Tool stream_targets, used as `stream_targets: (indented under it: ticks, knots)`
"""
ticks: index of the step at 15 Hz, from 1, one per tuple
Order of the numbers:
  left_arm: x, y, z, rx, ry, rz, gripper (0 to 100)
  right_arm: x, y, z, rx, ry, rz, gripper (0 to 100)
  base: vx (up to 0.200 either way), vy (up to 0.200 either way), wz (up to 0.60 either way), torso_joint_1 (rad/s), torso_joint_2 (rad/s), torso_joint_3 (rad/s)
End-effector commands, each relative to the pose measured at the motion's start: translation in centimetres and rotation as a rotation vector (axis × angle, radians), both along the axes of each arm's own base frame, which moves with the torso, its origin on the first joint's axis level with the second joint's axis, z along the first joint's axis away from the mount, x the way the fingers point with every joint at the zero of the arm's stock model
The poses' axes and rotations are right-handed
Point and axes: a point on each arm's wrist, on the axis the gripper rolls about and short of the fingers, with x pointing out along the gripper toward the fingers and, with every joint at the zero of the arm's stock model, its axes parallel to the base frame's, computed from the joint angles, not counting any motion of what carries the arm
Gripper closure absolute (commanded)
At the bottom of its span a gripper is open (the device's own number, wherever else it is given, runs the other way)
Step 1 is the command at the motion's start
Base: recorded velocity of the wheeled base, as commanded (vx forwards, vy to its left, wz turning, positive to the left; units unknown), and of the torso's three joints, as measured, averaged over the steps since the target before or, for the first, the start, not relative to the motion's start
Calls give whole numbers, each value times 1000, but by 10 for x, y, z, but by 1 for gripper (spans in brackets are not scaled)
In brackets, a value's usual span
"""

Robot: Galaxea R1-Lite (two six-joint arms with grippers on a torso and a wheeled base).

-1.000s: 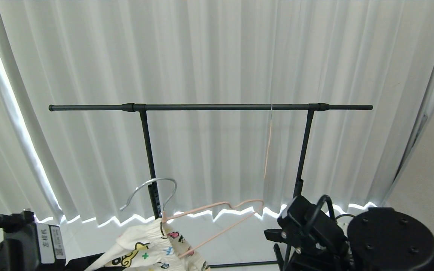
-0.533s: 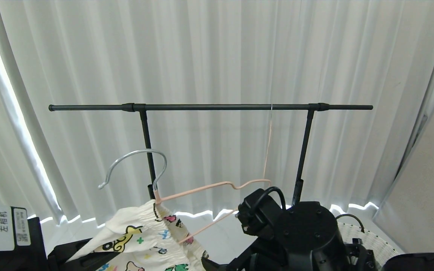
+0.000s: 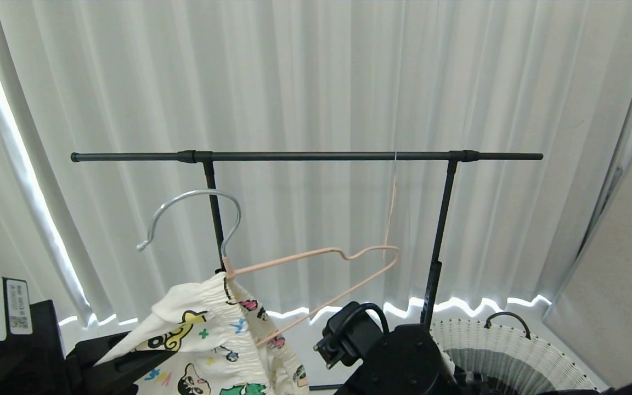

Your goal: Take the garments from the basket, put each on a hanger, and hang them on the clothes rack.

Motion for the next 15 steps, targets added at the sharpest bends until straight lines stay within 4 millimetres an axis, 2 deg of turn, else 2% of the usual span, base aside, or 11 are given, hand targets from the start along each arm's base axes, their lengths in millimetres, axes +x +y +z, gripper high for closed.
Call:
stream_targets:
  ticks: [1,3,6,7,8,13,15]
  knots:
    - [1,0,3,-5,-8,8,100,11,-1,-13,-46,-4,-58,0,0,0,0,0,0,0]
    - [2,1,3,-6,-9,20,100,25,-7,-13,-59,-21,-112,0,0,0,0,0,0,0]
    - [4,3,3,-4,-9,49,100,59,-25,-12,-112,-84,-243,0,0,0,0,0,0,0]
    - [5,5,4,-5,-11,67,100,77,-38,-10,-123,-97,-305,0,0,0,0,0,0,0]
    - [6,6,4,-6,-13,78,100,86,-45,-7,-122,-112,-332,0,0,0,0,0,0,0]
    - [6,8,2,-2,-12,81,100,121,-70,1,-136,-206,-412,0,0,0,0,0,0,0]
    - [3,9,-5,13,5,76,100,132,-81,8,-126,-241,-436,0,0,0,0,0,0,0]
